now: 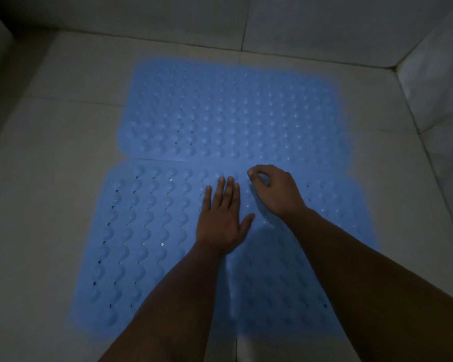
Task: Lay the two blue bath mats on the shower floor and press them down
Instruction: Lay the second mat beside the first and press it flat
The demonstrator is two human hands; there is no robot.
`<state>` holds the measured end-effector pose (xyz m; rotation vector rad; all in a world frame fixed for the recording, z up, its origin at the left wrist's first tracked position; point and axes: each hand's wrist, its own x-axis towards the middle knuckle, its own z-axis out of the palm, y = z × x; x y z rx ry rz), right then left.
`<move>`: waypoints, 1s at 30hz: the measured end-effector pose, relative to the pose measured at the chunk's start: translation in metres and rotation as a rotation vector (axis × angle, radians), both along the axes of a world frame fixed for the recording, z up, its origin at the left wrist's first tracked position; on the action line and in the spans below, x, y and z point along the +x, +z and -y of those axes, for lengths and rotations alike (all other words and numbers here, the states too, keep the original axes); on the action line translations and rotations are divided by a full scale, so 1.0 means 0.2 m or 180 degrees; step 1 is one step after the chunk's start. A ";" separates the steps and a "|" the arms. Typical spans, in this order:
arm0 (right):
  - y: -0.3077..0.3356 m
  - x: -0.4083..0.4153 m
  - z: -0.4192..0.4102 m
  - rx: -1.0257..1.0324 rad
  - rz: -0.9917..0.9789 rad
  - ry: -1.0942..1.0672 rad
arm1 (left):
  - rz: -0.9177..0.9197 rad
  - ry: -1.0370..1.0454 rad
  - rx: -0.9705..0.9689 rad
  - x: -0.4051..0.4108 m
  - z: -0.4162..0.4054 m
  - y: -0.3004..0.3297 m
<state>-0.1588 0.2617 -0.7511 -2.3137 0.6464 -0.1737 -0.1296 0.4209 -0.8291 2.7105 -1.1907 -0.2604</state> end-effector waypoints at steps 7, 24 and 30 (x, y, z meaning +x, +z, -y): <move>-0.11 0.02 0.17 -0.0334 0.0812 -0.0073 | 0.0186 0.0051 -0.0150 0.00 0.00 -0.02; 0.06 0.22 -0.37 -0.0274 -0.0834 0.0577 | -0.0173 0.0550 -0.0277 0.38 -0.33 0.33; -0.30 0.11 -0.76 -0.1044 -0.1065 0.0760 | 0.0105 0.0752 -0.0228 0.43 -0.55 0.26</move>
